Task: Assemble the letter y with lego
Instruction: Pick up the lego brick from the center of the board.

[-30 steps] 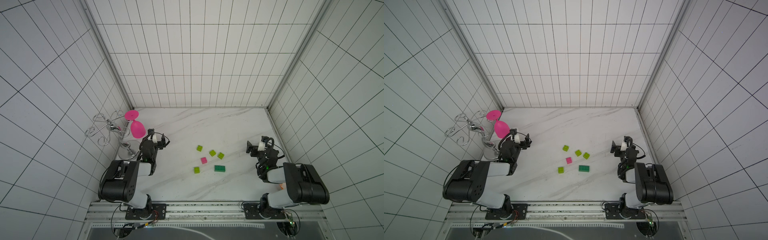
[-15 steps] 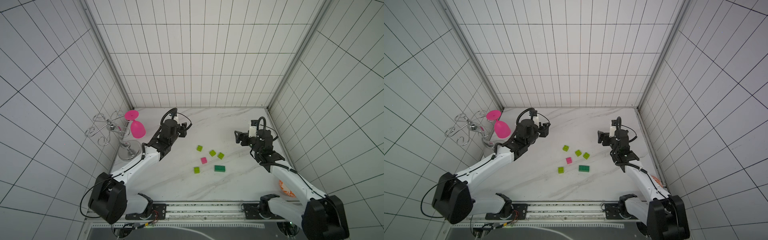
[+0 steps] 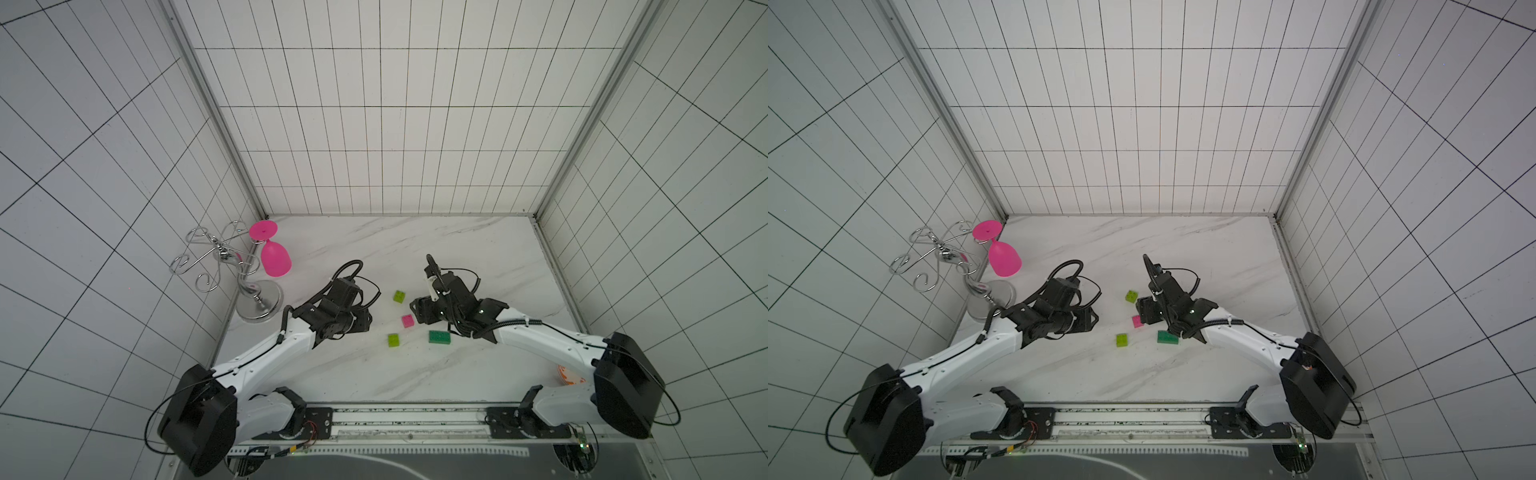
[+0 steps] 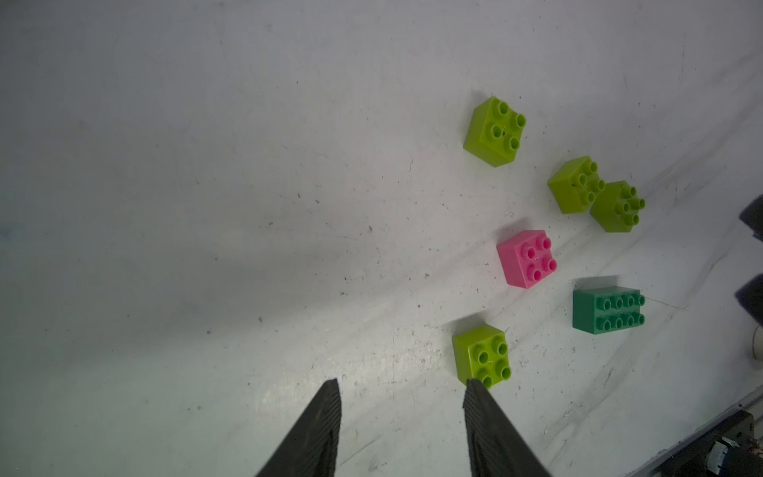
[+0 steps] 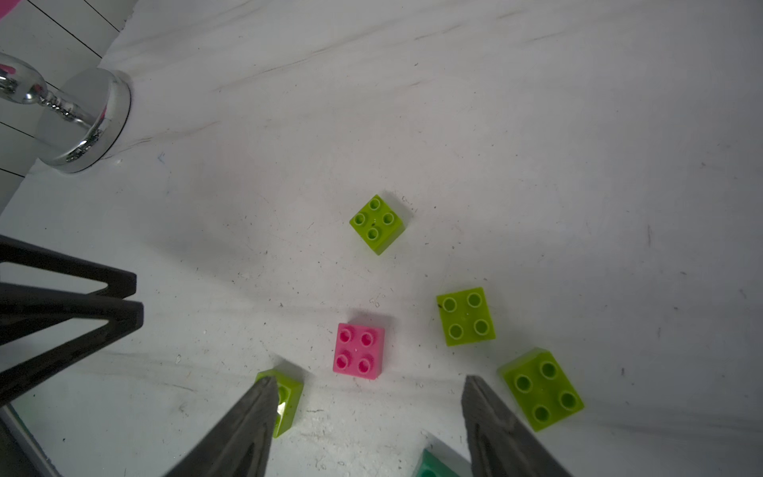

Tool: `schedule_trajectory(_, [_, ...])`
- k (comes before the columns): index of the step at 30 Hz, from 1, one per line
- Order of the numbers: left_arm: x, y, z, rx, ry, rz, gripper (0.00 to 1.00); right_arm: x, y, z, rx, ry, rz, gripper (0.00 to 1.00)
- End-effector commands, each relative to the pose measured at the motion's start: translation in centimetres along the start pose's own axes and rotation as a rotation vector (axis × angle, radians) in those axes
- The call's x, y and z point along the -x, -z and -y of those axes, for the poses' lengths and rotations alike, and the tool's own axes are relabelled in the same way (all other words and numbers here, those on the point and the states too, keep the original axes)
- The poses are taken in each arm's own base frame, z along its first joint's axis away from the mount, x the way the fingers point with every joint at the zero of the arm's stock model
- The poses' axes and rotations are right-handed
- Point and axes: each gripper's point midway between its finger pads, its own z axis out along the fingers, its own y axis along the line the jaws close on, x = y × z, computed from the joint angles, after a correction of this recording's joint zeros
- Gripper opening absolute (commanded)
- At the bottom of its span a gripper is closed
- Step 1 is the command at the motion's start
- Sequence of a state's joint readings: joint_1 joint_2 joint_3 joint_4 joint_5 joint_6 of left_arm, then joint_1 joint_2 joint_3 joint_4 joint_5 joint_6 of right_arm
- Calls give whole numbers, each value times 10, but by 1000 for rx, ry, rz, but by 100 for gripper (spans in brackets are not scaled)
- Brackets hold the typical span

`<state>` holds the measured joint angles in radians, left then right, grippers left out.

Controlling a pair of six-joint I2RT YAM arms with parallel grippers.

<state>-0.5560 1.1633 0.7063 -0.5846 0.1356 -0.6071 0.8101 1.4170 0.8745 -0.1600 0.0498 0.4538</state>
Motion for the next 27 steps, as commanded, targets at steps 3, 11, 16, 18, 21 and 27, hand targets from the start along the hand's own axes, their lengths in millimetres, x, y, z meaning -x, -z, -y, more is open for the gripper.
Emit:
schedule_trajectory(3, [-15,11,-9,-19,81,-60,51,22,0,-24,18,-33,-35,61])
schedule_trajectory(11, [-23,22,-20,-31,98,-64,48,-9,-20,-32,-17,7,-189,60])
schedule_trajectory(16, [-23,21,-18,-43,89,-64,49,-21,-28,-25,-66,18,-241,63])
schedule_trajectory(18, [-22,21,-18,-47,86,-62,49,-25,-33,-24,-73,22,-253,63])
schedule_trajectory(21, [-21,20,-17,-48,78,-62,49,-29,-38,-22,-93,29,-264,63])
schedule_trajectory(27, [-21,18,-19,-46,70,-68,50,-33,-48,-24,-88,36,-271,61])
